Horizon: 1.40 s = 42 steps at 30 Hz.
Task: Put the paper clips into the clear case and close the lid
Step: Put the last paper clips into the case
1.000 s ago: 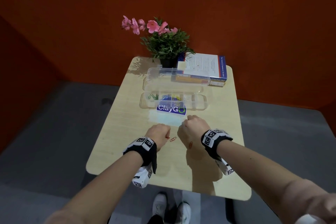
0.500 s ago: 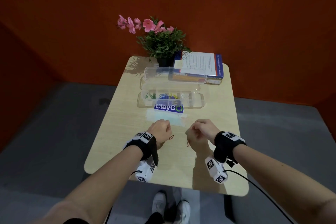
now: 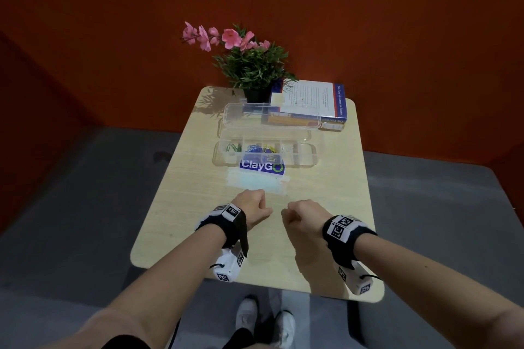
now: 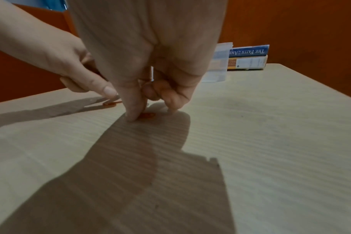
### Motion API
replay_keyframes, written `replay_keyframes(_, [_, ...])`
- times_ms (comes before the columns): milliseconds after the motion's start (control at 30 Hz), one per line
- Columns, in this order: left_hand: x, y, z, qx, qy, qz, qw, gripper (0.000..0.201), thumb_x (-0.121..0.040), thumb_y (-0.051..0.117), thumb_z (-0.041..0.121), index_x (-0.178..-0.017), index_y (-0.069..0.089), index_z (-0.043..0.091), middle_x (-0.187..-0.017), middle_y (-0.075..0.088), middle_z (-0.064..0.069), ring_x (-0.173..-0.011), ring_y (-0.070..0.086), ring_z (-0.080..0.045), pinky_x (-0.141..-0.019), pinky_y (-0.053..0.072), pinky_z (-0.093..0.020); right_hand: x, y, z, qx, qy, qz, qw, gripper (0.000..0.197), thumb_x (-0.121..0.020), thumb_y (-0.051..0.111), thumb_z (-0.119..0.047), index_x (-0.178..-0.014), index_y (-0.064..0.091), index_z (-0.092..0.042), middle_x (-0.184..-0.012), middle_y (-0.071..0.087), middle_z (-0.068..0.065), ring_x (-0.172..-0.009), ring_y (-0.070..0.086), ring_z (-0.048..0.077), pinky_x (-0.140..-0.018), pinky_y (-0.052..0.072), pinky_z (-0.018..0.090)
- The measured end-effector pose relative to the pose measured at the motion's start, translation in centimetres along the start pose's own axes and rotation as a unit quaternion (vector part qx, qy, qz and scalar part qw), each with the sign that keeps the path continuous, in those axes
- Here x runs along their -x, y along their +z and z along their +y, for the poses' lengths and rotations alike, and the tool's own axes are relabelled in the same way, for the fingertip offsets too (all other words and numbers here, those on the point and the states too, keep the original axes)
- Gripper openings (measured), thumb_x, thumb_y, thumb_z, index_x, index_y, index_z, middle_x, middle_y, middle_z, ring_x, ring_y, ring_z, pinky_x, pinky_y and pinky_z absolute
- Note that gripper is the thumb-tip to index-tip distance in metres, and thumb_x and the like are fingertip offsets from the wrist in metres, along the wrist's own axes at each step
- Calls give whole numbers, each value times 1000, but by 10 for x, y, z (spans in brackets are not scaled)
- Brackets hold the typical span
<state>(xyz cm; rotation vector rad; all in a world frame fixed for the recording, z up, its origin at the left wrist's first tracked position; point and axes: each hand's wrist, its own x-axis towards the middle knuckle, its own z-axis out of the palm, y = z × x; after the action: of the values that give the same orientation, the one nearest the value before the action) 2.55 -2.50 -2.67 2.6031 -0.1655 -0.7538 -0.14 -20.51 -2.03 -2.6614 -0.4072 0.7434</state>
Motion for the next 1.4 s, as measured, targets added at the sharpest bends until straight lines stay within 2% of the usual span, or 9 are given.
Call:
replay_keyframes(200, [-1,-1,4,-66,19,14,998,21,-84,66,30,-89,53,15,-104,65,-10,-96,60,-28,-81,48,-37,-2,3,-4,46,51,-52,996,27,-94,40,-15,-118,49,-5,-122,58,18,-112,55,34,-87,44,38])
replay_keyframes(400, [-8,-5,9,-54,17,-33,998,12,-88,62,21,-95,60,11,-109,66,-10,-101,61,-28,-83,48,-34,-5,-6,2,-220,120,20,968,17,-90,46,-15,-74,47,-12,-79,58,10,-74,53,24,-67,42,30])
replay_keyframes(467, [-10,-6,9,-68,24,-51,996,19,-88,60,20,-102,61,7,-111,66,-12,-101,61,-29,-82,47,-34,-5,-14,6,-455,164,69,873,16,-91,46,-6,-76,48,-6,-66,51,8,-57,48,19,-51,41,24])
replay_keyframes(567, [-11,-5,8,-107,41,-80,990,18,-89,54,18,-101,59,6,-112,65,-16,-89,57,-28,-77,46,-35,-3,-31,10,-730,188,95,651,9,-93,43,1,-85,45,0,-67,51,17,-51,49,22,-41,45,23])
replay_keyframes(633, [-13,-3,9,-145,50,-94,984,23,-90,47,20,-103,56,3,-111,64,-19,-85,54,-29,-74,43,-34,-10,-45,18,-761,203,104,607,18,-95,42,-1,-78,48,1,-60,53,14,-44,50,19,-38,45,20])
replay_keyframes(833, [-10,-18,30,-74,31,-74,994,34,-97,33,21,-103,55,-3,-107,59,-22,-99,57,-36,-83,44,-37,-46,-103,32,-738,215,174,615,15,-96,33,4,-92,47,0,-71,43,7,-59,45,19,-53,49,25])
replay_keyframes(967, [-30,-36,50,225,-6,-47,973,28,-100,29,18,-76,39,10,-67,40,-6,-59,43,-24,-58,36,-30,-63,-131,28,-666,242,190,679,39,-96,33,3,-134,40,8,-73,45,10,-64,45,19,-76,50,33])
replay_keyframes(1133, [-62,-64,83,420,-36,-63,905,26,-103,23,12,-81,37,9,-62,38,-7,-51,40,-19,-40,46,-22,-58,-130,31,-566,225,183,772,43,-94,41,0,-136,39,7,-141,45,26,-124,51,36,-100,45,39])
replay_keyframes(1400, [-102,-87,131,452,-76,-77,886,26,-100,33,4,-78,45,-4,-65,48,-13,-54,55,-24,-56,51,-35,-20,-112,52,-622,217,242,712,35,-95,37,3,-128,49,7,-100,56,16,-87,51,26,-77,49,34])
